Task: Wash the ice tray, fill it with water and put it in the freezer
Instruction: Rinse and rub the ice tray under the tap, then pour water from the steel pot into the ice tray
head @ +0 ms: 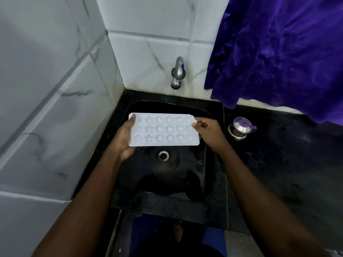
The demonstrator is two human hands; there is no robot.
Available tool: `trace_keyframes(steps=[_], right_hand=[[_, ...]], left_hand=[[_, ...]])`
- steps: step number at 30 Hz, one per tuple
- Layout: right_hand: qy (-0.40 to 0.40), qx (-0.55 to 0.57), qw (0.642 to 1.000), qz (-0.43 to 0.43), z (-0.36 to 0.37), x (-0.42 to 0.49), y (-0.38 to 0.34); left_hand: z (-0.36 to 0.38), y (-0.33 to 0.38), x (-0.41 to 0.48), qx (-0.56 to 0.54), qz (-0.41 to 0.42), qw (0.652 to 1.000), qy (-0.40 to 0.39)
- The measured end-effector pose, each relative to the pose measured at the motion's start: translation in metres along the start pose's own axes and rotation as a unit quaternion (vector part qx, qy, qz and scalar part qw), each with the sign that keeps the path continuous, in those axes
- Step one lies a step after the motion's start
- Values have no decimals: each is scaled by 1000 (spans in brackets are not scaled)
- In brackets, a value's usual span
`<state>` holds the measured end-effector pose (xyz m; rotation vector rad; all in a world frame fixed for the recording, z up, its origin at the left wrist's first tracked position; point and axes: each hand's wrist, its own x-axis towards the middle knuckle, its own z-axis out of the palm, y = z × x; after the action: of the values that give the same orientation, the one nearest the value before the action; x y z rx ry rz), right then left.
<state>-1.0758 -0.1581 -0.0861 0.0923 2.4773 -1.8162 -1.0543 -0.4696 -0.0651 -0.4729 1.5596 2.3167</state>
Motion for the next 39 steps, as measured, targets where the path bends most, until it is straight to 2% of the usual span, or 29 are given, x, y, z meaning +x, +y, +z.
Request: trace_keyframes(steps=[4, 9, 10, 14, 17, 21, 26, 33, 39], right_hand=[[0, -33, 999, 0, 1, -10, 2], [78, 23, 997, 9, -20, -13, -10], [122, 39, 992, 18, -53, -16, 0], [258, 119, 958, 51, -119, -14, 17], [354, 166, 918, 71, -149, 5, 29], [396, 191, 892, 100, -189, 24, 73], [368, 155, 910, 113, -203, 35, 111], [273, 85, 952, 108, -198, 46, 143], [198, 63, 975, 73, -185, 44, 129]], left_hand=[[-3, -5, -1, -40, -28, 999, -6], [-17, -1, 3, -56, -23, 998, 7], [8, -9, 9, -38, -37, 999, -12], [44, -24, 7, -23, -42, 999, -23], [55, -24, 5, -31, -37, 999, -26], [83, -39, 7, -23, -49, 998, -29], [113, -65, 4, -4, -52, 998, -35], [140, -101, -2, -7, -74, 997, -9], [147, -114, -17, -14, -64, 998, 16]])
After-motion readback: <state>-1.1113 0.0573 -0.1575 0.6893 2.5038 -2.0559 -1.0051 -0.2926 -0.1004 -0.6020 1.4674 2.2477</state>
